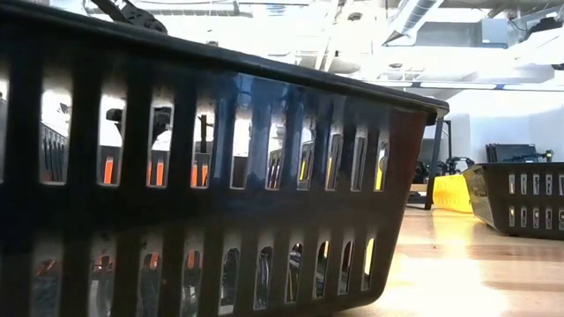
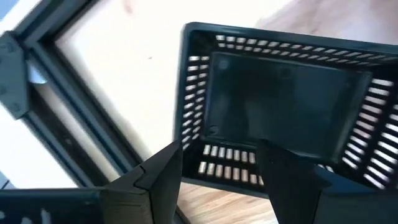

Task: Stack baskets on shelf by color
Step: Put the top black bin on the shelf

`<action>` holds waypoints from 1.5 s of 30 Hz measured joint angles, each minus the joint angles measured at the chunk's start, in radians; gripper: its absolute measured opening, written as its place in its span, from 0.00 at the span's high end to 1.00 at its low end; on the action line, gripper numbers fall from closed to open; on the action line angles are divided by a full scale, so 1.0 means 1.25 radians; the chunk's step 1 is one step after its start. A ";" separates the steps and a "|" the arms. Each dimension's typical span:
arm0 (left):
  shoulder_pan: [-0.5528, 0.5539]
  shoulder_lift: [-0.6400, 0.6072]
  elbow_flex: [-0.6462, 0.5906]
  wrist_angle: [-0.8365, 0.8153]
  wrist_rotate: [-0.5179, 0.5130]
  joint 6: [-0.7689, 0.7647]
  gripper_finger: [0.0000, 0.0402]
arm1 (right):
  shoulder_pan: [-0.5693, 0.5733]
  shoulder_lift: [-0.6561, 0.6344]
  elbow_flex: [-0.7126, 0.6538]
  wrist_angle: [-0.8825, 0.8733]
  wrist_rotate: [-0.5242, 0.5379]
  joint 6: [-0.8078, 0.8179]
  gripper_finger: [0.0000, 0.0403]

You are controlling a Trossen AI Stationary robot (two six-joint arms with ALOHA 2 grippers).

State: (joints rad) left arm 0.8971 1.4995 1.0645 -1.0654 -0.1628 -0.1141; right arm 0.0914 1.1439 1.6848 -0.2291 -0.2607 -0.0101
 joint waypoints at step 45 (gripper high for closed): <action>0.078 0.112 -0.094 0.134 0.056 0.021 0.54 | 0.001 0.001 0.000 0.004 -0.002 0.028 0.56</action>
State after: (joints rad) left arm 0.9939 1.6390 0.9470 -0.8979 -0.0932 -0.0875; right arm 0.0921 1.1445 1.6848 -0.2237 -0.2628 0.0254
